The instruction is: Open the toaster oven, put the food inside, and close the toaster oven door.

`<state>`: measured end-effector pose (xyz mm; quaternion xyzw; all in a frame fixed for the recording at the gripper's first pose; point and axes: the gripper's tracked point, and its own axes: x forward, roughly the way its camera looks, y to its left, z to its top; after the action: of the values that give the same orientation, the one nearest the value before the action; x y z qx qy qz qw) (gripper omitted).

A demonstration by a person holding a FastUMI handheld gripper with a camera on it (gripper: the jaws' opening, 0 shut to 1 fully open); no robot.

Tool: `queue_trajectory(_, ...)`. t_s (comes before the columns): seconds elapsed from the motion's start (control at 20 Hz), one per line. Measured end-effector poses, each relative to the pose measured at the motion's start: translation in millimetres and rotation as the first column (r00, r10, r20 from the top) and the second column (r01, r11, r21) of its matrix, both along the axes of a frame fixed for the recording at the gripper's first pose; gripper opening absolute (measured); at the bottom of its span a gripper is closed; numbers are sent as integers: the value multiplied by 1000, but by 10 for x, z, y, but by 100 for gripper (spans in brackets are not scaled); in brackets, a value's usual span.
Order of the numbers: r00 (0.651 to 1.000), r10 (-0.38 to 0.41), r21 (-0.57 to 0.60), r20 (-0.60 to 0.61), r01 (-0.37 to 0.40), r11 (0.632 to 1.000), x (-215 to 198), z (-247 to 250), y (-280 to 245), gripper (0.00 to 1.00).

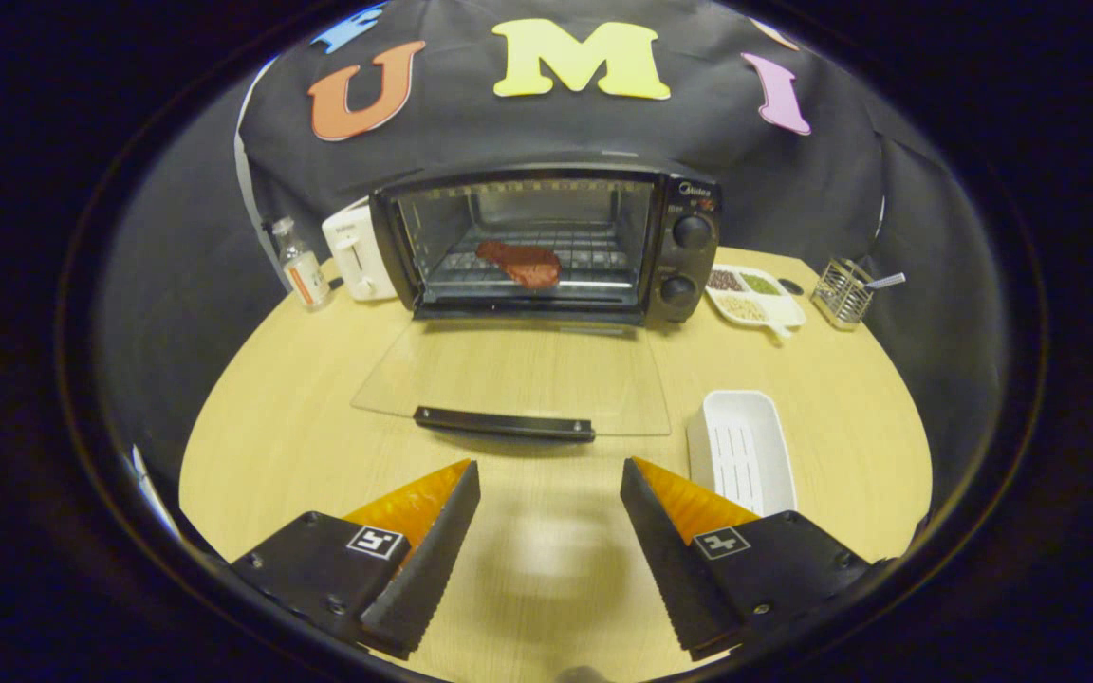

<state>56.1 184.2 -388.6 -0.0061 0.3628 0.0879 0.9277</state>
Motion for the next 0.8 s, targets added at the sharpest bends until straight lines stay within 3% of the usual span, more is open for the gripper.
queue_trajectory(0.8, 989, -89, -11, -120, 89, 996, 326, -602, 317, 96)
